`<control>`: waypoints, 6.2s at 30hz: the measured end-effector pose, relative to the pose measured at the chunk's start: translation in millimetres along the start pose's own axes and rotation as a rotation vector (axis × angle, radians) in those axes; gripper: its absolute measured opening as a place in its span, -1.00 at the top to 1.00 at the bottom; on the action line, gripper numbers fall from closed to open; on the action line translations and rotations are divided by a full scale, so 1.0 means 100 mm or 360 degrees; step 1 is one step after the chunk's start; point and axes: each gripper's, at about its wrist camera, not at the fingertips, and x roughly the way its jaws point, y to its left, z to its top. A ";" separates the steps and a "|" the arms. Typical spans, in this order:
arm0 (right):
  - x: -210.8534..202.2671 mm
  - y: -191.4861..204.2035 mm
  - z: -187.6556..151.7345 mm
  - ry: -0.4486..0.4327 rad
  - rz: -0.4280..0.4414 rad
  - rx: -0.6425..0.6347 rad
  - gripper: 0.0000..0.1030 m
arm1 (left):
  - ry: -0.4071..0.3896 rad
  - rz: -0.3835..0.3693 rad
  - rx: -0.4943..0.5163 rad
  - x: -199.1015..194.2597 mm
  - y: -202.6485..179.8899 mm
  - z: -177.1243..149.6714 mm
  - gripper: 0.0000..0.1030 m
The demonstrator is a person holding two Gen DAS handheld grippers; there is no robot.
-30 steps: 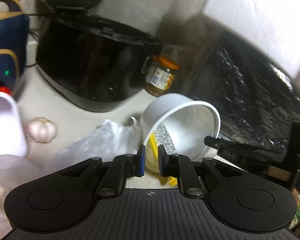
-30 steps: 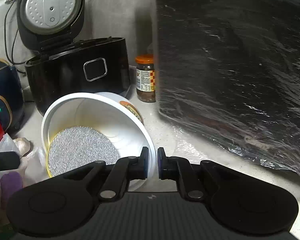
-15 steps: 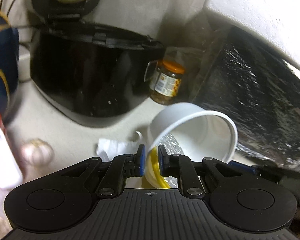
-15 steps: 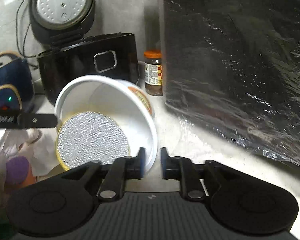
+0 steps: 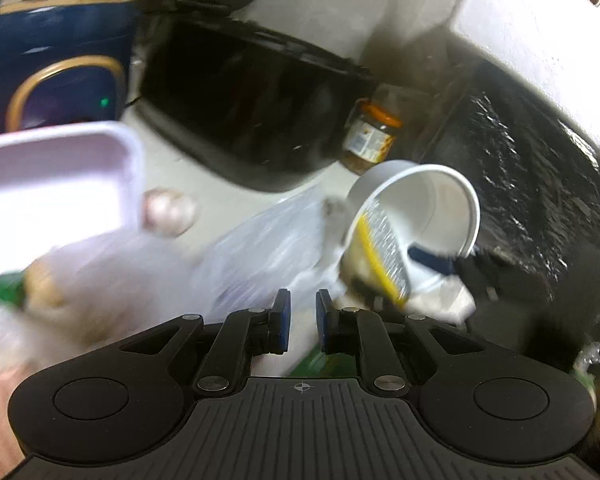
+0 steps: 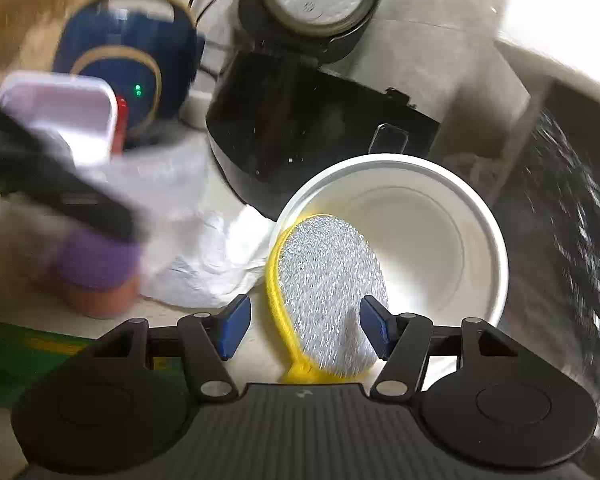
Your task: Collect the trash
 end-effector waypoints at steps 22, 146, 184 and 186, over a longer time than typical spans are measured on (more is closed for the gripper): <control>-0.69 -0.01 0.16 0.0045 0.0516 0.0447 0.72 | 0.0213 0.0127 0.0553 -0.21 -0.12 -0.55 0.68; 0.08 -0.05 -4.09 0.1452 0.0223 0.1519 -0.10 | 0.0832 -0.0006 0.0122 0.01 -0.47 -2.10 0.59; 1.40 1.32 -4.09 0.1356 0.0442 0.0746 0.32 | 0.0990 0.0029 -0.0220 0.73 0.16 -2.93 0.61; 1.42 1.31 -4.16 0.1425 0.0530 0.0822 0.12 | 0.1007 0.0027 -0.0187 0.73 0.15 -2.93 0.61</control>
